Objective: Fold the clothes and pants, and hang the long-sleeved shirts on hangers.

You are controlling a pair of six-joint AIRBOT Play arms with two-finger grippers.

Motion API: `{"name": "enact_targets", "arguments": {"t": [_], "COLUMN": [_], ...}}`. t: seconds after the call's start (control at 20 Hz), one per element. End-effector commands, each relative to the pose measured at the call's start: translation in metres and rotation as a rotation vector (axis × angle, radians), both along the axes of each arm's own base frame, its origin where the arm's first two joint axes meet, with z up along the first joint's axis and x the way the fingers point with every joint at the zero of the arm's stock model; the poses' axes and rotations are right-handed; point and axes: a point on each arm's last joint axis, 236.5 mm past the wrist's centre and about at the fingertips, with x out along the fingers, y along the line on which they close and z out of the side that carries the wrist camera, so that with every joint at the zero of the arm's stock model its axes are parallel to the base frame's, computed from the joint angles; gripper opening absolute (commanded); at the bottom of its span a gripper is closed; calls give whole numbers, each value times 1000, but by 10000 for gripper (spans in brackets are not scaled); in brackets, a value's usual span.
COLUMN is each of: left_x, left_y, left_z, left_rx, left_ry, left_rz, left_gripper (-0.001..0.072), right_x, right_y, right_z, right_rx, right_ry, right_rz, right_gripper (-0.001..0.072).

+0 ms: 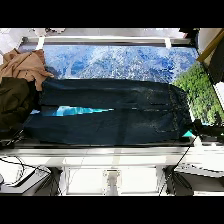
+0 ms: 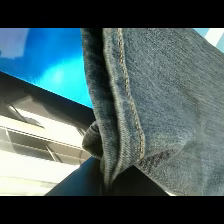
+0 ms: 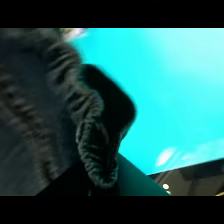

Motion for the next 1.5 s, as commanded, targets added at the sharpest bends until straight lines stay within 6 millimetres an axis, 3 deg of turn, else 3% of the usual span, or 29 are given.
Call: {"name": "enact_targets", "arguments": {"t": [0.0,0.15,0.25,0.4,0.6,0.75,0.95,1.2,1.35,1.4,1.45], "left_x": [7,30,57,108,181,241,299,333,348,353,359], "left_y": [12,39,46,50,47,31,19,3,-13,-13,-14], "left_z": [25,66,101,143,151,137,83,28,23,28,37], "left_rx": [23,63,68,94,150,153,174,165,141,147,130], "left_ry": [-8,-56,-178,-369,-481,-500,-435,-394,-428,-454,-487], "left_rz": [19,175,201,254,281,232,230,222,232,241,267], "left_gripper": [16,16,15,14,14,14,14,14,17,120,435], "right_x": [-1,-9,-2,35,103,153,211,259,273,274,275], "right_y": [20,5,0,5,-5,-7,-14,-25,-34,-38,-40], "right_z": [52,94,123,147,155,153,120,74,59,58,59], "right_rx": [71,-39,-79,-114,-216,-243,-218,-234,-225,-228,-232], "right_ry": [-56,-30,-52,-137,-212,-254,-237,-233,-228,-231,-236], "right_rz": [152,183,137,100,-40,-77,-159,-222,-311,-329,-335], "right_gripper": [62,61,60,59,59,59,59,60,60,61,62]}}
